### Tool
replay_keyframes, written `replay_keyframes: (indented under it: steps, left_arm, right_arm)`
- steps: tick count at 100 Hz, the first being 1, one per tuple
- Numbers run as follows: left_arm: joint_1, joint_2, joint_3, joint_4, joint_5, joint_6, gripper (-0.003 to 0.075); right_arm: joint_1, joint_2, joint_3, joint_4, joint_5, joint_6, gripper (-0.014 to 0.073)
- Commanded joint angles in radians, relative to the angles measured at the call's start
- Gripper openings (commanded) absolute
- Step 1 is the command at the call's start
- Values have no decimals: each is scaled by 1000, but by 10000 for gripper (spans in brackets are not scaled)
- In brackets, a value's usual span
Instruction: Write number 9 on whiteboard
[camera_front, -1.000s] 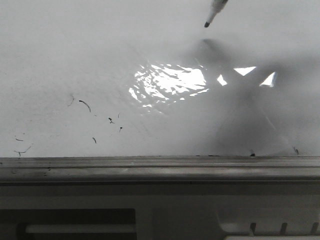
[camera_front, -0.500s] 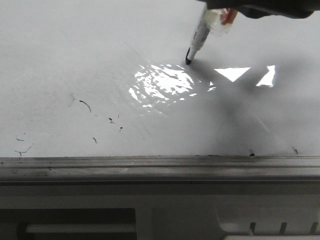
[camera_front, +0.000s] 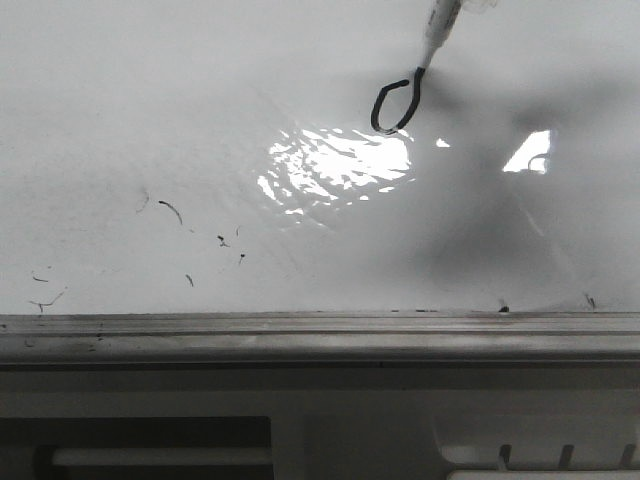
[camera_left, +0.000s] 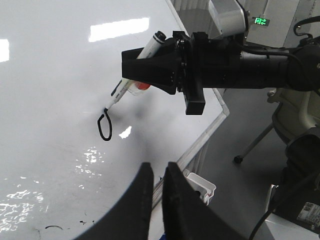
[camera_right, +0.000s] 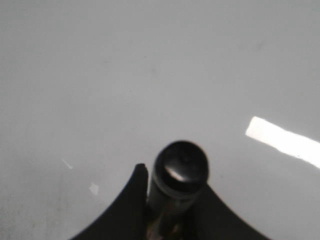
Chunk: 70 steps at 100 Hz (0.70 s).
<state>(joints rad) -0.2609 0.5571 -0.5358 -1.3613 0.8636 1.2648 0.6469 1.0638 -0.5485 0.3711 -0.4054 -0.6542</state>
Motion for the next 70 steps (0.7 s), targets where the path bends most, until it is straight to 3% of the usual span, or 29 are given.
replay_keyframes:
  steps: [1, 12, 30, 51, 59, 70]
  left_arm:
    - [5, 3, -27, -65, -5, -8, 11]
    - [5, 3, -27, -65, -5, -8, 11]
    - [5, 3, -27, -63, -5, -8, 11]
    - [5, 3, -25, -51, -5, -8, 22]
    - [5, 7, -25, -31, 2, 7, 83]
    - [-29, 51, -24, -28, 26, 87, 247]
  right_arm:
    - [-17, 4, -12, 40, 146, -35, -48]
    - [26, 4, 66, 67, 254, -8, -48]
    - [153, 2, 179, 82, 119, -8, -48]
    - [203, -77, 97, 76, 67, -8, -48]
    - [234, -136, 26, 73, 131, -8, -48]
    - [263, -187, -67, 72, 272, -8, -48]
